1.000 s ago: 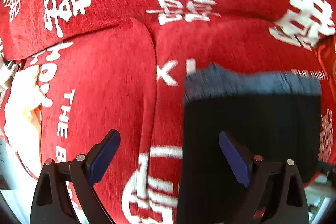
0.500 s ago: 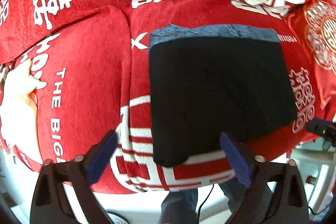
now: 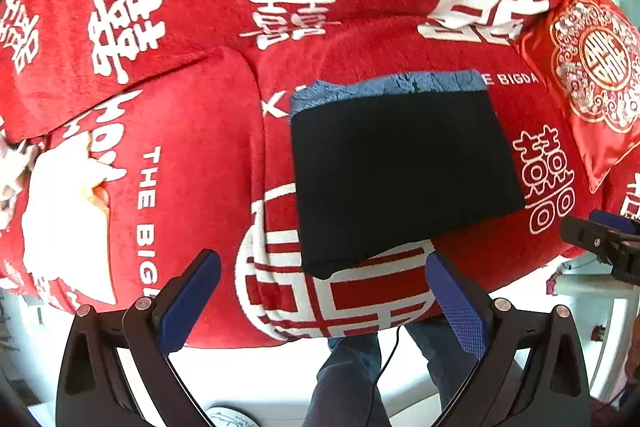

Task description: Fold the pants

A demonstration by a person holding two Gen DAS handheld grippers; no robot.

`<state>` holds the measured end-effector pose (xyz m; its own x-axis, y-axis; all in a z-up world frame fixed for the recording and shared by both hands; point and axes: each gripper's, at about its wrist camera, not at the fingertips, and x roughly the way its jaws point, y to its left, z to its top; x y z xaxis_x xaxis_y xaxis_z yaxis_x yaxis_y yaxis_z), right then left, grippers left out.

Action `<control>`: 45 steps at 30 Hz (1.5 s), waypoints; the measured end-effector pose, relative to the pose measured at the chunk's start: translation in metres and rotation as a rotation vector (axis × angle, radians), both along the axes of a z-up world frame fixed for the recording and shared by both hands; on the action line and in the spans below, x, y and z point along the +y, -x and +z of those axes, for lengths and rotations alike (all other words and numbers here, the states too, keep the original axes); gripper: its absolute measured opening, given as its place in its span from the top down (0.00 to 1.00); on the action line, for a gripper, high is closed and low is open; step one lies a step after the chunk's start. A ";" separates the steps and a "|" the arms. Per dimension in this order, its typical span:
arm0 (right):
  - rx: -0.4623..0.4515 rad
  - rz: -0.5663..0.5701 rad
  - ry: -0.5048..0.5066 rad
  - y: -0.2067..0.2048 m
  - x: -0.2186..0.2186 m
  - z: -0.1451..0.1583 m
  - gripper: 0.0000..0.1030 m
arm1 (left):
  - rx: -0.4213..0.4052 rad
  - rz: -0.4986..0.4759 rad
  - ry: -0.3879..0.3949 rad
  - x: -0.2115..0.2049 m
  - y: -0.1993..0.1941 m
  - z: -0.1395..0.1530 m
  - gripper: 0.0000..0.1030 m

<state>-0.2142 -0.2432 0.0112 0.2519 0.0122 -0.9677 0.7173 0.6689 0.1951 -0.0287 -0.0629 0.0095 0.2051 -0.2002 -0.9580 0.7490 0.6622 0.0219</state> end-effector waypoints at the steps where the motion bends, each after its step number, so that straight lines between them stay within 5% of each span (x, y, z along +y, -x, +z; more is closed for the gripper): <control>1: -0.004 -0.001 0.001 -0.002 0.003 0.006 0.13 | -0.002 0.009 0.008 0.002 0.000 0.006 0.00; 17: 0.008 0.085 -0.008 -0.020 -0.005 0.054 0.13 | -0.029 0.132 -0.012 -0.007 0.015 0.040 0.00; 45: 0.064 0.152 0.015 -0.017 -0.002 0.059 0.13 | -0.033 0.131 -0.055 -0.017 0.031 0.053 0.00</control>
